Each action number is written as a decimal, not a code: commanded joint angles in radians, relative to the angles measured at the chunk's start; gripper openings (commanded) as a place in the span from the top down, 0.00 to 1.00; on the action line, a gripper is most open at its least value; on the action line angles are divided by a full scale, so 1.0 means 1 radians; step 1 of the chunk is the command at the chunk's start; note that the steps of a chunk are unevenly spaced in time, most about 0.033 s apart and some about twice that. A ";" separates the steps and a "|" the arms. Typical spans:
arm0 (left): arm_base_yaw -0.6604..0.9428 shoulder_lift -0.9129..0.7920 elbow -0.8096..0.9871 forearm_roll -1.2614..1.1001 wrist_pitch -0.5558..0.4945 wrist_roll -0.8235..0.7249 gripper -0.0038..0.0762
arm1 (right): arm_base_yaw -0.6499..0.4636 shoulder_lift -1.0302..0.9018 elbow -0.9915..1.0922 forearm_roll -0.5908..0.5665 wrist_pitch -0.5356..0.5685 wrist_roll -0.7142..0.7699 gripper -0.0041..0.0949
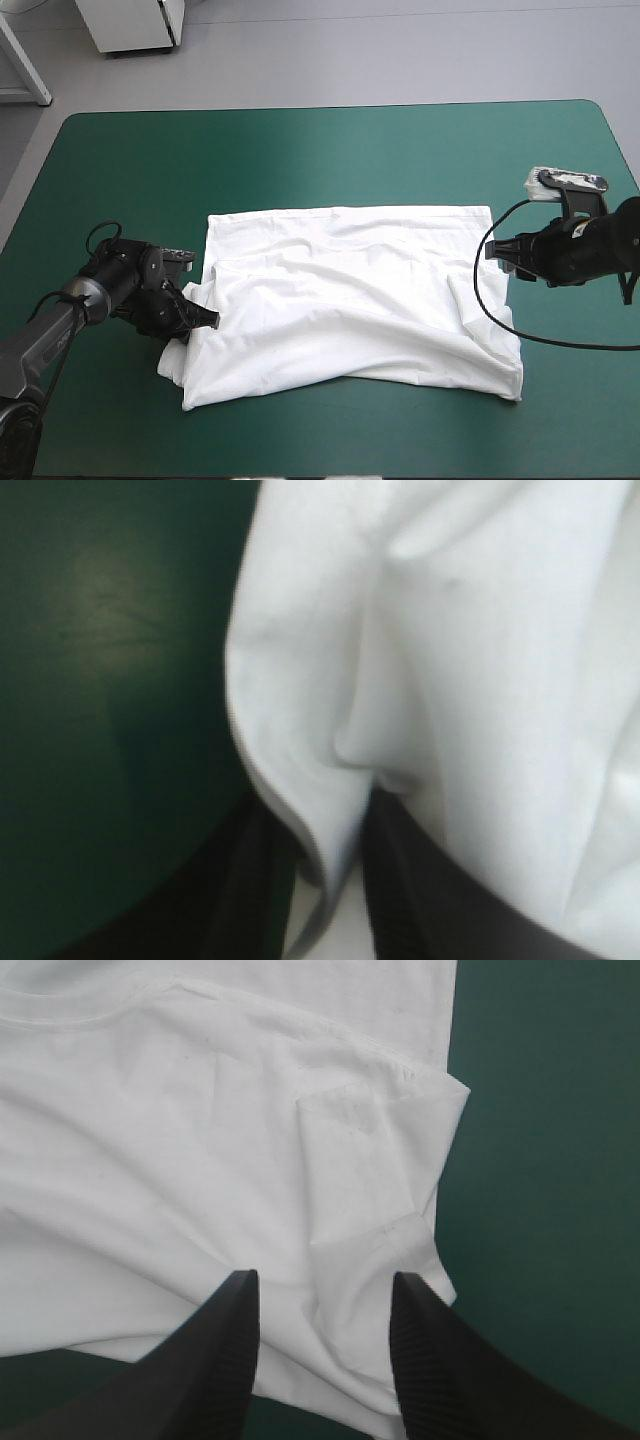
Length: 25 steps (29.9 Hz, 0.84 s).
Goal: Fold the cloth
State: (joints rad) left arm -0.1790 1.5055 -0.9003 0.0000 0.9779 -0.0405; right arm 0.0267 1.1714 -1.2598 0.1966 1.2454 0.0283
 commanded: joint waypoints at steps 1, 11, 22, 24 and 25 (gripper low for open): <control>-0.001 -0.016 -0.017 0.013 -0.026 -0.011 0.89 | -0.002 -0.021 -0.034 -0.022 -0.028 -0.005 0.56; -0.001 -0.024 -0.036 -0.037 -0.034 0.024 0.96 | -0.002 -0.021 -0.034 -0.029 -0.028 -0.005 0.56; -0.001 -0.069 -0.160 -0.158 -0.009 0.101 0.96 | -0.002 -0.019 -0.034 -0.037 -0.028 -0.005 0.56; -0.003 -0.069 -0.176 -0.227 -0.005 0.153 0.96 | -0.002 -0.019 -0.034 -0.037 -0.028 -0.005 0.56; -0.003 -0.069 -0.182 -0.271 -0.005 0.181 0.96 | -0.002 -0.018 -0.034 -0.037 -0.028 -0.005 0.56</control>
State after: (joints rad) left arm -0.1790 1.4741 -1.0358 -0.1575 0.9777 0.0782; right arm 0.0267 1.1714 -1.2598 0.1580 1.2454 0.0283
